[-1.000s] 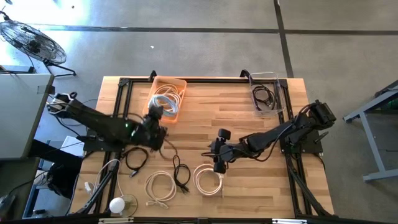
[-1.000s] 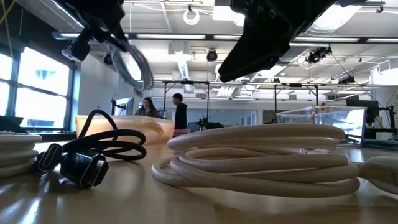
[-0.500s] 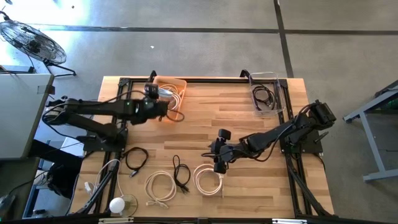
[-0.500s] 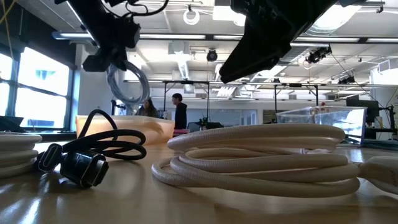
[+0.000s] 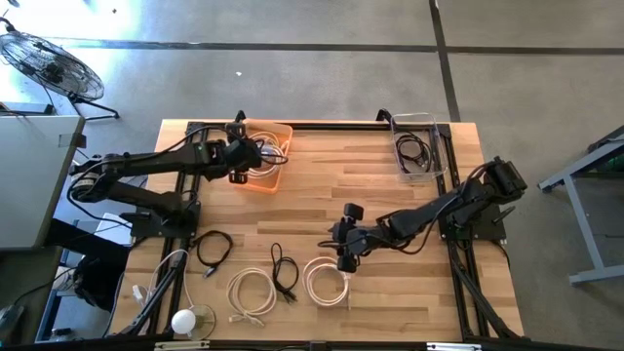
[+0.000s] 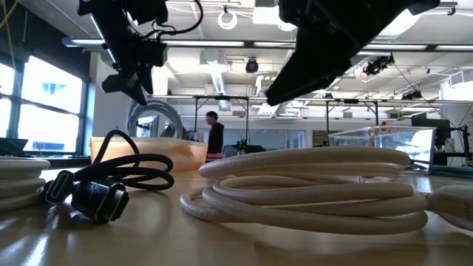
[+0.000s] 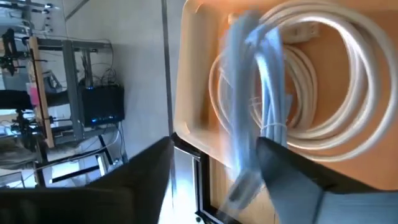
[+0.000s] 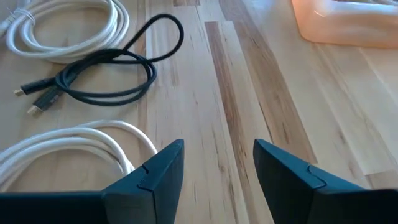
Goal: Pick & Place USB Port
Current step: Put the light blue hdmi cable into the orange bin, then put the black charger cable into the transparent bin
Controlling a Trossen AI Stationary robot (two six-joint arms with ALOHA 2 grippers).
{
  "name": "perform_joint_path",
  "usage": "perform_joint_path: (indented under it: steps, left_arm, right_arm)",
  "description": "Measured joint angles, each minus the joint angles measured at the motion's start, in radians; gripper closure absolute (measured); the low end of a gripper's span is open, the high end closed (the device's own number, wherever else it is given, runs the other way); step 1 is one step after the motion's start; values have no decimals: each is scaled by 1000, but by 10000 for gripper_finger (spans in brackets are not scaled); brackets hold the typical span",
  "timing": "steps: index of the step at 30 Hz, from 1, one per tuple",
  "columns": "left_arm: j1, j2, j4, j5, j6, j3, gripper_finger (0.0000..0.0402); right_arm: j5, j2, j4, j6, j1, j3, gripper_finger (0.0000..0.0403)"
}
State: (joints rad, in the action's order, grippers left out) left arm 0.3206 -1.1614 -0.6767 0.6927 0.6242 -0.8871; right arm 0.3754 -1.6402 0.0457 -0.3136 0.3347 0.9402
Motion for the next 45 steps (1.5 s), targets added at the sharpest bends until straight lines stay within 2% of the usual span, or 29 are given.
perform_joint_path:
  steps: [4, 7, 12, 18, 25, 30, 33, 40, 45]
  left_arm:
    - [0, 0, 21, -1, 15, 0, 109]
    - [0, 3, 34, 5, 16, 0, 89]
    - [-52, 11, 7, 10, -1, 0, 95]
    - [-234, 82, -74, -16, -48, -4, 118]
    - [-519, 185, -201, -218, -259, -37, 140]
    - [-703, 194, -292, -265, -409, -37, 157]
    - [-795, 173, -349, -322, -519, -37, 170]
    - [-965, 83, -416, -544, -797, -36, 204]
    - [-1013, 2, -416, -599, -996, -36, 208]
  right_arm:
    - [13, 0, -72, 0, 0, -52, 218]
    - [19, 0, -118, -15, 0, -86, 218]
    - [10, 0, -143, -27, 1, -116, 218]
    - [7, 0, -148, -22, 7, -119, 218]
    - [9, 0, -149, -20, 21, -119, 218]
    - [8, 0, -154, -35, 22, -119, 218]
    - [4, 0, -159, -44, 22, -119, 218]
    - [-6, 0, -188, -40, 22, -119, 218]
    - [0, 0, -189, -38, 22, -119, 218]
